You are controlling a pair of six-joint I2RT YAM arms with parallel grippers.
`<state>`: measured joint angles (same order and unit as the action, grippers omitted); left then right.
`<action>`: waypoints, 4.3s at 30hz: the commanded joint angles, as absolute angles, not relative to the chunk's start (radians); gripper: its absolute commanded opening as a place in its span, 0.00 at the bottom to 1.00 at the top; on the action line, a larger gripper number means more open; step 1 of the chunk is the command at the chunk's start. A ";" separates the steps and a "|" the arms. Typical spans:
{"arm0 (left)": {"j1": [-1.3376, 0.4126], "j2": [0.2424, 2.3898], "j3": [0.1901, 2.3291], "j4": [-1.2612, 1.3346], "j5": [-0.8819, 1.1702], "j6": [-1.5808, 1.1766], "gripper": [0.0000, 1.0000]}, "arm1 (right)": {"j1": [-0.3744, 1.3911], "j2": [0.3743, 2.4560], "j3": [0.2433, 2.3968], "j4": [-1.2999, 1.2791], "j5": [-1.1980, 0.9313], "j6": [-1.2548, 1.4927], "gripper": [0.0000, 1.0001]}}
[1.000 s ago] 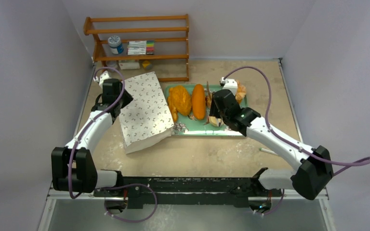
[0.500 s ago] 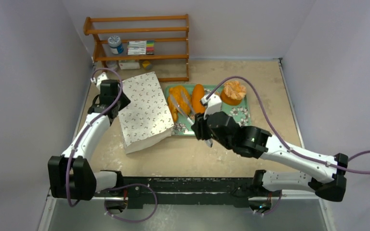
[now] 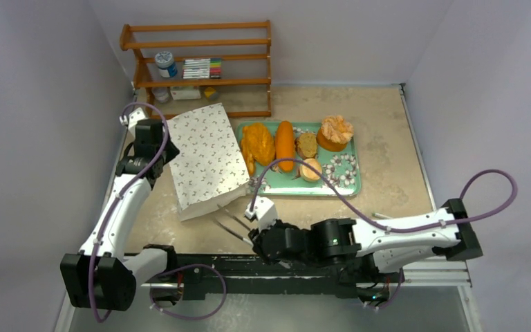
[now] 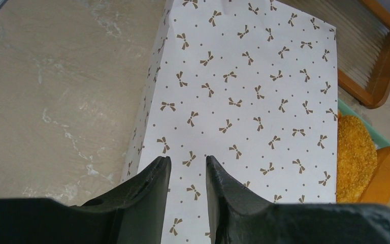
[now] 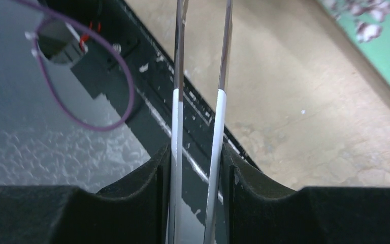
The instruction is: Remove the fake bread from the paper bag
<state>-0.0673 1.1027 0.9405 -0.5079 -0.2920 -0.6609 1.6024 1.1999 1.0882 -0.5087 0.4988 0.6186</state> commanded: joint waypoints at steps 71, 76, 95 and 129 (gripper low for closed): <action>-0.066 0.798 1.009 -0.485 0.041 -0.584 0.67 | 1.043 1.613 1.511 -0.196 0.373 0.244 0.20; -0.084 0.836 1.017 -0.474 0.113 -0.556 0.67 | 1.024 1.657 1.581 -0.218 0.355 0.223 0.20; -0.110 0.835 1.137 -0.517 0.074 -0.496 0.67 | 0.981 1.759 1.719 -0.247 0.311 0.193 0.20; -0.306 1.005 1.130 -0.583 -0.381 -0.439 0.69 | 0.980 1.749 1.690 -0.212 0.292 0.199 0.19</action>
<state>-0.2779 1.0119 1.1152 -0.6109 -0.1810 -0.4511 0.9859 1.7870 1.6878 -0.3050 0.2779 0.2047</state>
